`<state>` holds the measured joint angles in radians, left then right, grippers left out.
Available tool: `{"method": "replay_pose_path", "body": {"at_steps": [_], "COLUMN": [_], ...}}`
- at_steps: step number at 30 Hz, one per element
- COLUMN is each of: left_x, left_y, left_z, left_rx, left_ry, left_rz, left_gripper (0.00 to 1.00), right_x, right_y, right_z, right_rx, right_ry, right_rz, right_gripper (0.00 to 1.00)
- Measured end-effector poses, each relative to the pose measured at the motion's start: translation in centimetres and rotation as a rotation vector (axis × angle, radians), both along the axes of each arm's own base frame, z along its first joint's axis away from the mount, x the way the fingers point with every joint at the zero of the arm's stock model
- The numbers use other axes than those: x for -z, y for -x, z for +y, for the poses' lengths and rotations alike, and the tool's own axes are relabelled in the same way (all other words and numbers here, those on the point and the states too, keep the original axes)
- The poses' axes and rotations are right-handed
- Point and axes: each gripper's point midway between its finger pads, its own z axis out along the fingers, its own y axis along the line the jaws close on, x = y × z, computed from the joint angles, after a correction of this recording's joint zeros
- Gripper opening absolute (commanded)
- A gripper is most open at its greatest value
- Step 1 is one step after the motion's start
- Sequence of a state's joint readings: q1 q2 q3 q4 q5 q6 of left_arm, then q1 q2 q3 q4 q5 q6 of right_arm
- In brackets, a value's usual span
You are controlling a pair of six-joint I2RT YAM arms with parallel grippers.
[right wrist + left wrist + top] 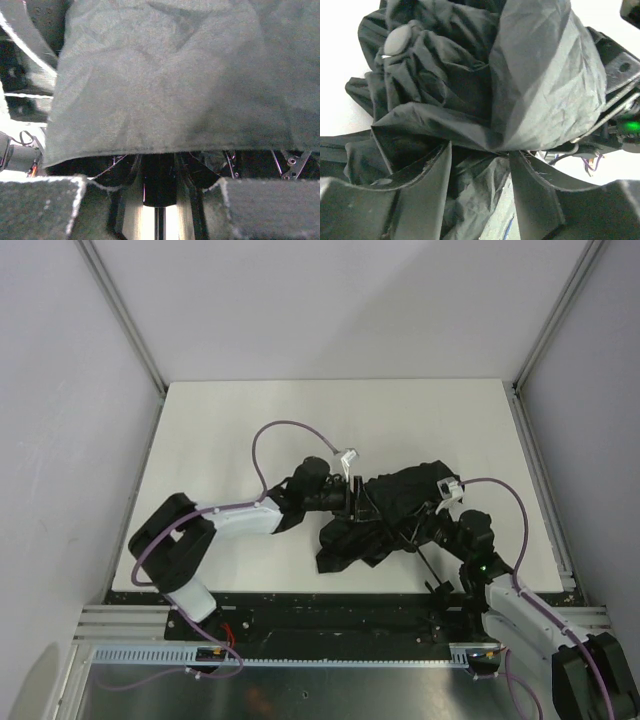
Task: Put away the umbrella
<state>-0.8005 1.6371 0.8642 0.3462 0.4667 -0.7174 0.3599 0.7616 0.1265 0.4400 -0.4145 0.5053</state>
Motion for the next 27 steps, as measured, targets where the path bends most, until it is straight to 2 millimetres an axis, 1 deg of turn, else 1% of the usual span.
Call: {"method": "replay_pose_path", "body": {"at_steps": [1, 3, 4, 5, 7, 8, 9, 10, 12, 13, 14, 15, 16, 17, 18, 19, 21, 22, 25, 27], "left_x": [0.3, -1.0, -2.2, -4.0, -8.7, -11.6, -15.0, -17.5, -22.8, -24.9, -26.2, -26.8, -27.3, -27.5, -27.4, -27.1, -25.7, -24.8, -22.2, -21.2], "left_y": [0.1, 0.2, 0.4, 0.6, 1.2, 1.7, 2.4, 3.0, 4.5, 5.1, 5.7, 6.1, 6.6, 7.1, 7.6, 8.0, 8.2, 8.1, 7.9, 8.2], "left_z": [0.1, 0.2, 0.4, 0.6, 1.5, 2.2, 3.2, 4.1, 7.0, 8.7, 10.4, 11.6, 13.3, 14.4, 15.1, 15.7, 16.1, 16.1, 15.8, 15.4], "left_rx": [0.003, 0.013, 0.016, 0.017, 0.016, 0.013, 0.009, 0.005, -0.02, -0.044, -0.075, -0.1, -0.141, -0.17, -0.185, -0.198, -0.215, -0.216, -0.206, -0.176], "left_ry": [-0.01, 0.006, 0.025, 0.051, 0.127, 0.18, 0.243, 0.29, 0.398, 0.442, 0.474, 0.493, 0.517, 0.534, 0.543, 0.551, 0.544, 0.535, 0.499, 0.485], "left_rz": [0.003, -0.028, -0.05, -0.082, -0.166, -0.22, -0.284, -0.335, -0.45, -0.506, -0.551, -0.577, -0.611, -0.634, -0.645, -0.652, -0.641, -0.627, -0.58, -0.559], "left_gripper": [0.64, 0.73, 0.78, 0.83, 0.9, 0.92, 0.93, 0.92, 0.91, 0.89, 0.86, 0.84, 0.83, 0.83, 0.82, 0.77, 0.66, 0.63, 0.6, 0.58], "right_x": [0.0, -0.3, -0.7, -1.3, -2.8, -3.7, -4.6, -5.3, -7.1, -8.1, -9.0, -9.8, -10.6, -11.5, -12.2, -13.0, -14.5, -15.2, -16.7, -17.4], "right_y": [0.1, 0.1, 0.0, -0.1, -0.1, -0.1, -0.1, 0.0, 0.3, 0.5, 0.7, 0.9, 1.3, 1.7, 2.1, 2.5, 3.3, 3.7, 4.8, 5.4], "right_z": [0.0, 0.0, 0.1, 0.2, 0.6, 0.8, 1.1, 1.2, 1.8, 2.1, 2.4, 2.6, 2.8, 3.0, 3.2, 3.4, 3.7, 3.8, 4.1, 4.2], "right_rx": [-0.003, -0.008, -0.014, -0.023, -0.053, -0.073, -0.094, -0.112, -0.168, -0.197, -0.226, -0.25, -0.28, -0.308, -0.338, -0.366, -0.42, -0.445, -0.509, -0.545], "right_ry": [0.0, -0.003, -0.008, -0.016, -0.036, -0.047, -0.059, -0.067, -0.088, -0.097, -0.106, -0.115, -0.127, -0.139, -0.152, -0.162, -0.187, -0.2, -0.226, -0.24], "right_rz": [0.002, 0.001, -0.007, -0.021, -0.064, -0.09, -0.117, -0.14, -0.196, -0.225, -0.258, -0.284, -0.315, -0.344, -0.369, -0.392, -0.433, -0.451, -0.495, -0.506], "right_gripper": [0.0, 0.0, 0.0, 0.0, 0.0, 0.0, 0.0, 0.0, 0.0, 0.0, 0.0, 0.0, 0.0, 0.0, 0.0, 0.0, 0.0, 0.0, 0.0, 0.0]}}
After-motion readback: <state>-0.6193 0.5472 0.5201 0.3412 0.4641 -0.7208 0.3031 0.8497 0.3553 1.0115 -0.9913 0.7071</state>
